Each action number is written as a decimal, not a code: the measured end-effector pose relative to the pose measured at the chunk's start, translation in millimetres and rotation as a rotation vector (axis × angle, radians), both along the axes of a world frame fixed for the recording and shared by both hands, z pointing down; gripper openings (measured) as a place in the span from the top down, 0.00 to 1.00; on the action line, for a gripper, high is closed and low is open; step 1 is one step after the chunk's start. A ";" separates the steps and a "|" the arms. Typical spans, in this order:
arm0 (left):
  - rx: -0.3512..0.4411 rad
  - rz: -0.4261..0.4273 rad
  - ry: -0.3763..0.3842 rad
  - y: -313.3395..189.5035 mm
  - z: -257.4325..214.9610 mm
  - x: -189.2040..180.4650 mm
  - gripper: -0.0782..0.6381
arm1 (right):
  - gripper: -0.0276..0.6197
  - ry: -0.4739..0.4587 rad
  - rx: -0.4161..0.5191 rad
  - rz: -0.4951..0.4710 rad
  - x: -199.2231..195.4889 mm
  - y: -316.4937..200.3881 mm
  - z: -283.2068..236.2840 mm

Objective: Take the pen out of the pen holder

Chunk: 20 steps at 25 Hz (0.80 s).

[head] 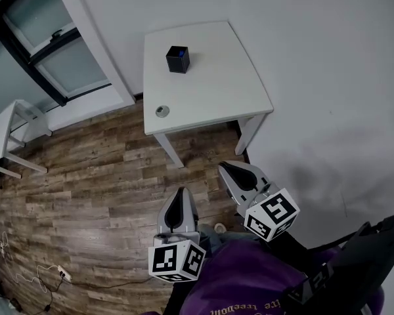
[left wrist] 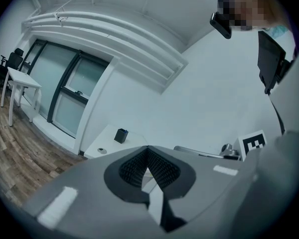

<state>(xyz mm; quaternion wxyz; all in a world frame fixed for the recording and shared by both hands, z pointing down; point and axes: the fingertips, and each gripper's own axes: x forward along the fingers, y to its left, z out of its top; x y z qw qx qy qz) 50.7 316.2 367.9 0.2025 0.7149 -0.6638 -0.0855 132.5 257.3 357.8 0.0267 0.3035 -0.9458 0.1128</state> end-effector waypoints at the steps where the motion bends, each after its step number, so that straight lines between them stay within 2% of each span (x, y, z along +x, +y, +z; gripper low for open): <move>1: -0.002 -0.003 0.000 -2.8 0.0 -1.5 0.88 | 0.94 0.000 -0.004 0.001 -1.0 -3.4 1.0; 7: -0.015 -0.003 0.003 -25.4 4.0 -14.5 0.88 | 0.94 -0.006 -0.015 0.005 -13.2 -26.2 5.0; 13: 0.001 0.033 -0.005 -64.7 0.7 -33.6 0.88 | 0.94 -0.065 -0.029 0.004 -35.3 -59.3 1.8; 20: 0.002 0.080 -0.004 -120.9 0.3 -61.4 0.88 | 0.94 -0.021 -0.052 0.071 -56.2 -110.7 7.3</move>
